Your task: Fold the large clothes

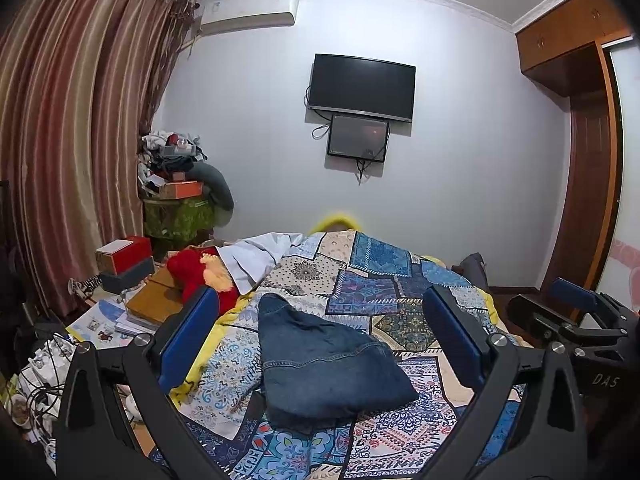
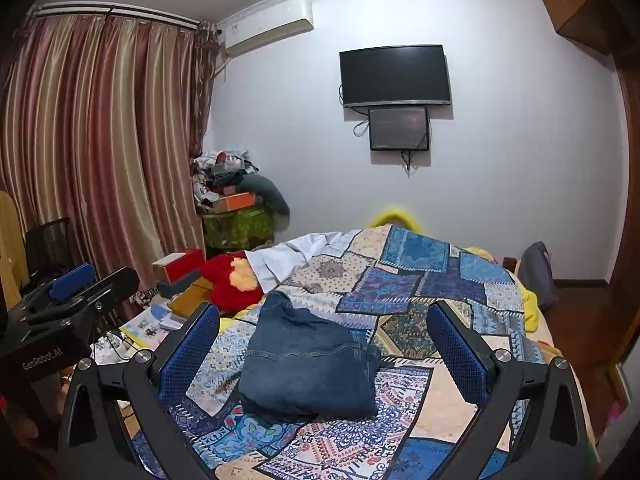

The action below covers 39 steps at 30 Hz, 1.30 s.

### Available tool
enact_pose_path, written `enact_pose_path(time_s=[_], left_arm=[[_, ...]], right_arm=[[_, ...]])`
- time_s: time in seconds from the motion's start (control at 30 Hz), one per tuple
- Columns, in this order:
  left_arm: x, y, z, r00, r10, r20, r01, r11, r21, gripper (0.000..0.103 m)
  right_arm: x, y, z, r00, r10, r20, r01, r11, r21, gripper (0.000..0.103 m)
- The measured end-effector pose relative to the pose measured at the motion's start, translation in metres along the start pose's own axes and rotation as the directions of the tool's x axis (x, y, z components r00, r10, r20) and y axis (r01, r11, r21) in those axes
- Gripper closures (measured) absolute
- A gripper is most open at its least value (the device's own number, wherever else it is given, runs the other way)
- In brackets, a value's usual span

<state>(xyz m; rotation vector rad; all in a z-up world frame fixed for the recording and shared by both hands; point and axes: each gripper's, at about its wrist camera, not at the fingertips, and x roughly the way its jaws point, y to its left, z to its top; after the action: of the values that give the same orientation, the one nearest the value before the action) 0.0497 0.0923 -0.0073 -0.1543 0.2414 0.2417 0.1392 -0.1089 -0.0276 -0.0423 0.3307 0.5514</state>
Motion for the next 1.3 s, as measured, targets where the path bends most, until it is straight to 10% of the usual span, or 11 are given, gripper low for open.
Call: enact_pose_path(time_s=[1.3], left_arm=[[0.0001, -0.0089, 0.0028, 0.998, -0.063, -0.015, 0.063, 0.997, 0.045, 0.000]], right_arm=[[-0.0056, -0.0022, 0.0026, 1.000, -0.010, 0.012, 0.009, 1.000, 0.021, 0.000]])
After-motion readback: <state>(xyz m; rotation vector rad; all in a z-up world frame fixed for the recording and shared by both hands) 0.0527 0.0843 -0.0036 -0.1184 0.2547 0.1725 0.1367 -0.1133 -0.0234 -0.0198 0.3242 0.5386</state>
